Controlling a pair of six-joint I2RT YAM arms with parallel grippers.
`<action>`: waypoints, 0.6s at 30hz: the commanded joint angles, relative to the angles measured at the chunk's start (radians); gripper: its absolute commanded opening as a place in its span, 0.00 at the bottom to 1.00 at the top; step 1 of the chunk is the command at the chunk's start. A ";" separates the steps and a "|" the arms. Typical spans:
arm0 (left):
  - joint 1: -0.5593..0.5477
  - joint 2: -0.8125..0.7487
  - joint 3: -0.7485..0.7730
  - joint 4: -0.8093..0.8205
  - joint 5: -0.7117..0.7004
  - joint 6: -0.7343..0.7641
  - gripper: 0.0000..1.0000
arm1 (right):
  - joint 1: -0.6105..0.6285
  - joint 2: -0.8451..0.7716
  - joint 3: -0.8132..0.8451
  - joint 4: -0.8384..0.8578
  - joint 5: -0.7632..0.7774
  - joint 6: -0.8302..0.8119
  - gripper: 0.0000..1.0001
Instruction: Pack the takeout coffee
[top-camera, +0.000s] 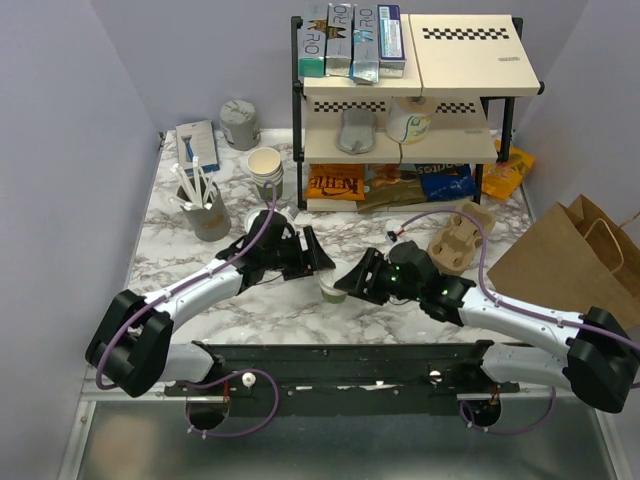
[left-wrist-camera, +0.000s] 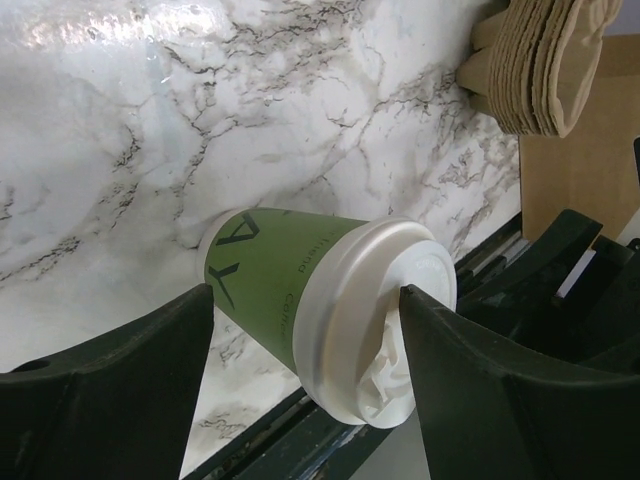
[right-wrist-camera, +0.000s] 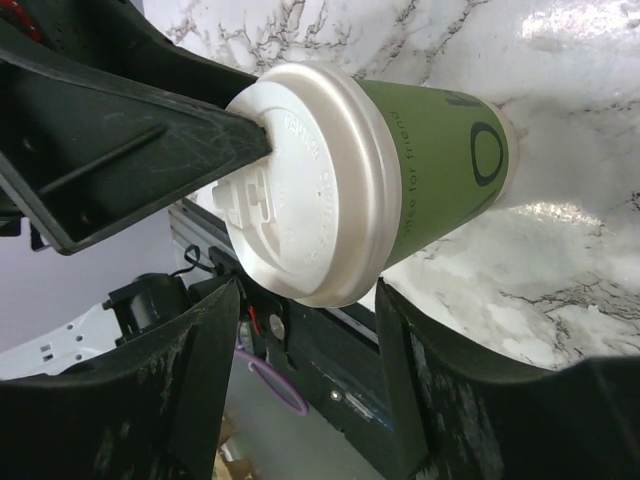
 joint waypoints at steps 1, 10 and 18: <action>-0.003 0.018 -0.024 0.063 0.047 -0.017 0.80 | 0.009 0.022 -0.016 0.038 0.013 0.050 0.63; -0.004 -0.004 -0.107 0.125 0.038 -0.080 0.76 | 0.011 0.062 -0.053 0.050 0.038 0.106 0.55; -0.003 -0.005 -0.140 0.126 0.015 -0.097 0.72 | 0.009 0.054 -0.132 0.044 0.093 0.139 0.42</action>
